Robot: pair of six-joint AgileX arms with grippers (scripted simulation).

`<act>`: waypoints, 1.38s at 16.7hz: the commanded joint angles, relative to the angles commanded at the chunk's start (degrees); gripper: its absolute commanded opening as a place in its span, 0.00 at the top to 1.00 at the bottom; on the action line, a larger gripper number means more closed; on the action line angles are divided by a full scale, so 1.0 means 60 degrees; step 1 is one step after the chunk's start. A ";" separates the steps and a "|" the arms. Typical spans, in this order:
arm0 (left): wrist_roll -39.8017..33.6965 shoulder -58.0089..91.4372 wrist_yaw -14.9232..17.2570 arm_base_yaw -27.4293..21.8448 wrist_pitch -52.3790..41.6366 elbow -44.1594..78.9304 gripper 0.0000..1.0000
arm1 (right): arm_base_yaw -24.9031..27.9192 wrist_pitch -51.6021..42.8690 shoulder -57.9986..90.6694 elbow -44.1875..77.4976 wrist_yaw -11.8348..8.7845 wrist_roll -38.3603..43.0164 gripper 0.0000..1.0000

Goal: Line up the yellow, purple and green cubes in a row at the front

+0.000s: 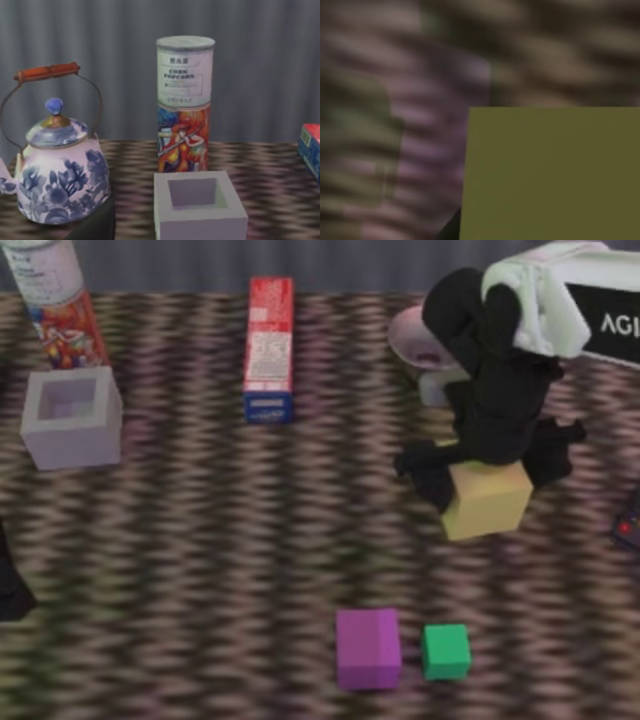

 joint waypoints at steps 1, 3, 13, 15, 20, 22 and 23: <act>0.0000 0.0000 0.0000 0.0000 0.0000 0.0000 0.00 | 0.0000 0.0000 0.0000 0.0000 0.0000 0.0000 1.00; 0.0000 0.0000 0.0000 0.0000 0.0000 0.0000 0.00 | -0.0047 0.0025 0.0035 -0.0021 -0.0003 0.0018 1.00; 0.0000 0.0000 0.0000 0.0000 0.0000 0.0000 0.00 | 0.3025 -0.1132 0.1152 0.2073 0.0028 0.4248 1.00; 0.0000 0.0000 0.0000 0.0000 0.0000 0.0000 0.00 | 0.3939 -0.1442 0.1411 0.2636 0.0031 0.5575 1.00; 0.0000 0.0000 0.0000 0.0000 0.0000 0.0000 0.00 | 0.5391 -0.1847 0.1672 0.3484 0.0051 0.7347 1.00; 0.0000 0.0000 0.0000 0.0000 0.0000 0.0000 0.00 | 0.5436 -0.1857 0.1675 0.3510 0.0052 0.7395 1.00; 0.0000 0.0000 0.0000 0.0000 0.0000 0.0000 0.00 | 0.5436 -0.1857 0.1675 0.3510 0.0052 0.7395 1.00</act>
